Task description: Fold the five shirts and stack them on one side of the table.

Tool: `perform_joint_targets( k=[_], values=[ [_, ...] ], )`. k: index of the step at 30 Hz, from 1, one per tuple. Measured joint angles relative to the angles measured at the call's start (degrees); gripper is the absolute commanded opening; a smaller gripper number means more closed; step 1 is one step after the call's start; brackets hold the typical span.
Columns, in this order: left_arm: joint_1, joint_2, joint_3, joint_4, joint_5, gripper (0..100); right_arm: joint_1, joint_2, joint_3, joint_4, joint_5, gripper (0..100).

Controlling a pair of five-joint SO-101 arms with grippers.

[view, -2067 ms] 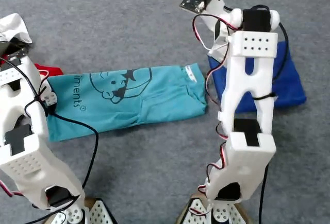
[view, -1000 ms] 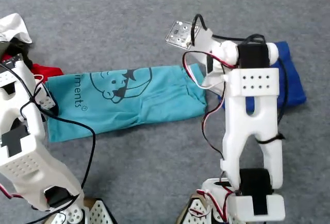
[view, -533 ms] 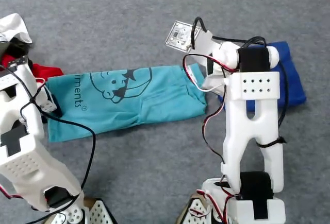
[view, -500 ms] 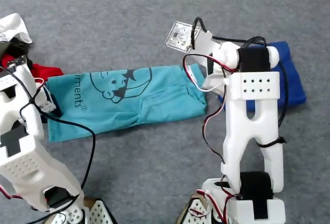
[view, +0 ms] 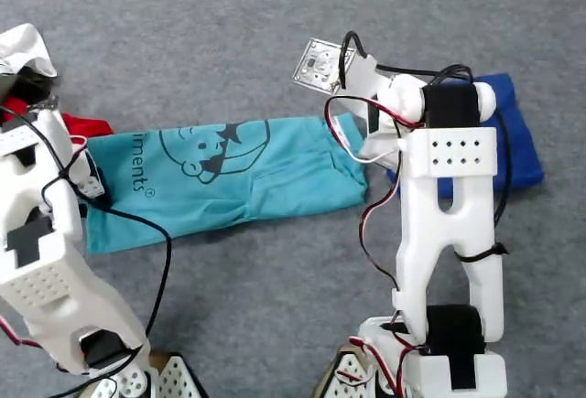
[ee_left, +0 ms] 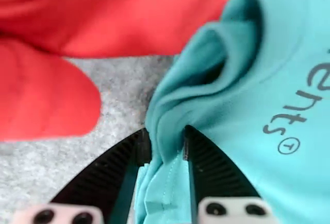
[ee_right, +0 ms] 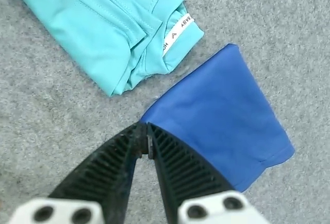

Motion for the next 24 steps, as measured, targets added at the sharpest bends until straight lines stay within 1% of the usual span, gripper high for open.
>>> perform_joint_targets(
  k=[5, 8, 10, 14, 18, 22, 24],
  values=[
    [0.97, 8.88, -11.08, 8.44, -0.09, 2, 0.00, 0.00, 0.00, 0.00, 0.00, 0.3],
    [2.73, 13.54, -17.49, 12.13, -0.09, 2, 0.00, 0.00, 0.00, 0.00, 0.00, 0.3],
    [2.99, 14.68, -19.34, 13.01, -0.09, 2, 0.00, 0.00, 0.00, 0.00, 0.00, 0.3],
    [3.25, 14.68, -19.60, 12.66, 0.35, 2, 0.00, 0.00, 0.00, 0.00, 0.00, 0.3],
    [4.92, 10.81, -15.12, 9.41, 0.62, 2, 0.09, 0.00, 0.00, -0.09, 0.00, 0.3],
    [8.97, 4.04, -7.74, 4.48, 1.41, 2, 2.73, 0.00, 0.00, -2.37, 0.00, 0.3],
    [11.87, 0.09, -3.25, 1.76, 3.78, 2, 4.22, 0.00, 0.00, -3.96, -0.88, 0.3]
  ],
)
